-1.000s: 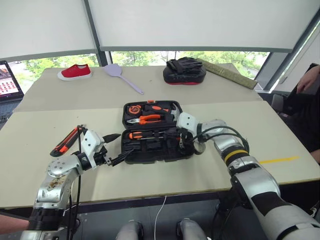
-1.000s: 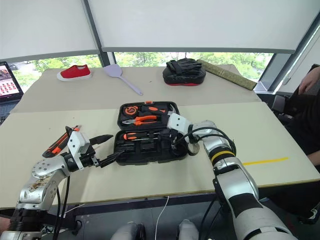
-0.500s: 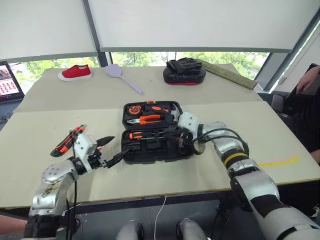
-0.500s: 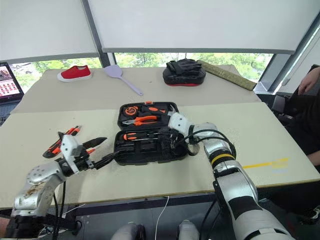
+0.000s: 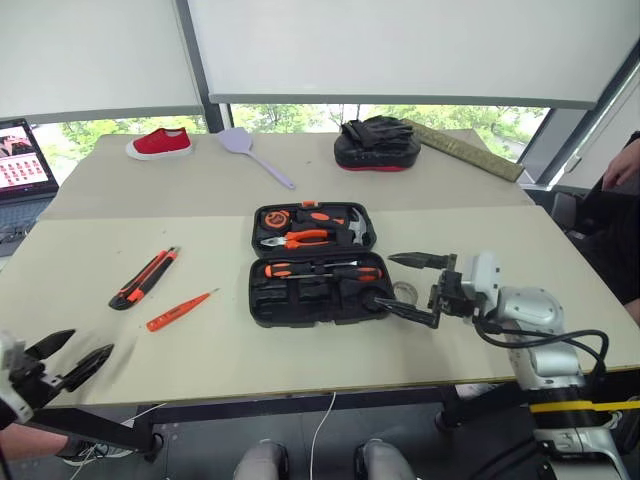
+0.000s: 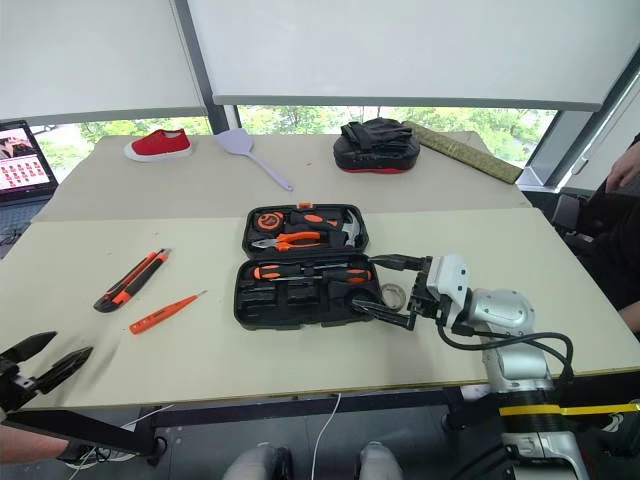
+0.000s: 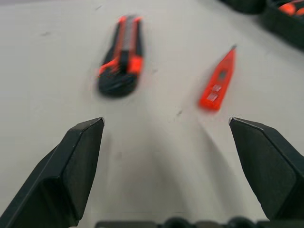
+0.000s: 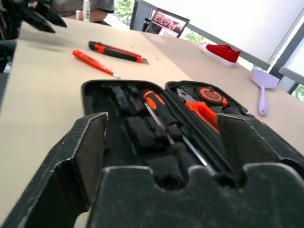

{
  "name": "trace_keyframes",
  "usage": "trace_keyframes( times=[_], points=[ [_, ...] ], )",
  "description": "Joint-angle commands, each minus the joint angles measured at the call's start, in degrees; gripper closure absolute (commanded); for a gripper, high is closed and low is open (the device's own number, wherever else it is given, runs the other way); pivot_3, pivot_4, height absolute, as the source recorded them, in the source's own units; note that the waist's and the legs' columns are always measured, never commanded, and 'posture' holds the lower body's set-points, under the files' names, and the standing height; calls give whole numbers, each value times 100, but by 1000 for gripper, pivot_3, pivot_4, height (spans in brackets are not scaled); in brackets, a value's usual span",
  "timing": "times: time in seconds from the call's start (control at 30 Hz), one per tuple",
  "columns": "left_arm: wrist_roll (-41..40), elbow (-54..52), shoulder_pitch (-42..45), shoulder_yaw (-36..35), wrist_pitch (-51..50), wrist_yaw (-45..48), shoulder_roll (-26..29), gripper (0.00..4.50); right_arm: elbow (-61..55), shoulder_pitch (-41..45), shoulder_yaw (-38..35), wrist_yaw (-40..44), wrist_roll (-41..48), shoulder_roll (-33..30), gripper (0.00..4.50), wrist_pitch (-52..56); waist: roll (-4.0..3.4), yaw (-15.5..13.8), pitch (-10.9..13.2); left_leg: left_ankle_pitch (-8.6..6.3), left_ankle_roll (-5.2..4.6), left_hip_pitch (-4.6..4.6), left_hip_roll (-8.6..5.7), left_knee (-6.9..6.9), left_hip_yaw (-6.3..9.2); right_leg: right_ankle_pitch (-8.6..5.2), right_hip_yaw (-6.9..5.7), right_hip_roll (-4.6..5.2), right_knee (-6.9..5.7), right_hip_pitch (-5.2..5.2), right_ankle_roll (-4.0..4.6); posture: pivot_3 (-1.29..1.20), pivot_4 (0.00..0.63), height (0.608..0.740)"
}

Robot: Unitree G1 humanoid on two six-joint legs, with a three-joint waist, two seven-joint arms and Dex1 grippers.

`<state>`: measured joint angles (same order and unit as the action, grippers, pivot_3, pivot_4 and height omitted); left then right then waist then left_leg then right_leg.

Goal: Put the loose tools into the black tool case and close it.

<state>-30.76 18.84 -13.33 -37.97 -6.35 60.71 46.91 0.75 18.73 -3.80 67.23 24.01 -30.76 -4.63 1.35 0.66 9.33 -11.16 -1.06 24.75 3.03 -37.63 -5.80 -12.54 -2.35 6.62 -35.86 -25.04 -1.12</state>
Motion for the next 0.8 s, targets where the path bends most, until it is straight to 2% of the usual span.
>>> trace_keyframes(
  times=[0.03,0.13,0.23,0.33,0.43,0.47,0.63,0.77,0.8],
  points=[
    [-31,70,27,67,-179,538,396,0,-554,-171,-217,-122,324,-113,158,188,3,-31,0,0,1,0,2,0,0,0,-3,0,1,-1,1,0,150,740],
    [30,-321,431,684,-845,896,931,0,-978,-323,-62,-17,318,-261,158,204,3,-99,1,-2,4,2,1,0,-3,0,-3,6,3,-3,1,0,150,740],
    [238,-505,1061,1132,-1211,655,1193,0,-1327,-206,10,-143,468,-270,158,419,4,-156,1,-3,6,13,1,1,-4,0,-11,13,4,-10,1,0,150,740],
    [553,-940,1803,1887,-1717,408,1363,0,-1724,79,112,-335,708,-193,158,789,5,-130,0,-2,6,20,1,0,-5,8,-10,12,4,-11,4,0,150,740],
    [1049,-734,2726,2653,-1832,45,1082,0,-1870,229,255,-461,821,-73,158,1031,7,-117,0,7,-6,33,-6,-4,-20,39,1,-7,-4,-7,20,0,150,740],
    [1184,-626,2952,2838,-1850,-30,1003,0,-1870,250,278,-498,829,-46,158,1079,8,-115,0,16,-21,34,-5,-6,-36,50,0,-16,-6,-6,0,0,150,740],
    [1858,-168,3539,3649,-1607,-24,835,0,-1802,265,247,-533,734,-62,158,1086,13,-63,2,27,-45,46,2,-7,-62,46,1,-38,-8,-12,-1,0,150,740],
    [2022,-3,3600,3826,-1572,68,846,1119,-1869,217,155,-633,725,-131,0,1129,15,-75,3,26,-44,46,3,-10,-62,43,1,-37,-9,-10,-3,0,150,740],
    [2066,9,3574,3863,-1520,120,884,1585,-1885,192,139,-642,720,-154,0,1131,15,-74,3,27,-44,46,3,-12,-62,43,1,-37,-9,-10,-3,0,150,740]
  ],
)
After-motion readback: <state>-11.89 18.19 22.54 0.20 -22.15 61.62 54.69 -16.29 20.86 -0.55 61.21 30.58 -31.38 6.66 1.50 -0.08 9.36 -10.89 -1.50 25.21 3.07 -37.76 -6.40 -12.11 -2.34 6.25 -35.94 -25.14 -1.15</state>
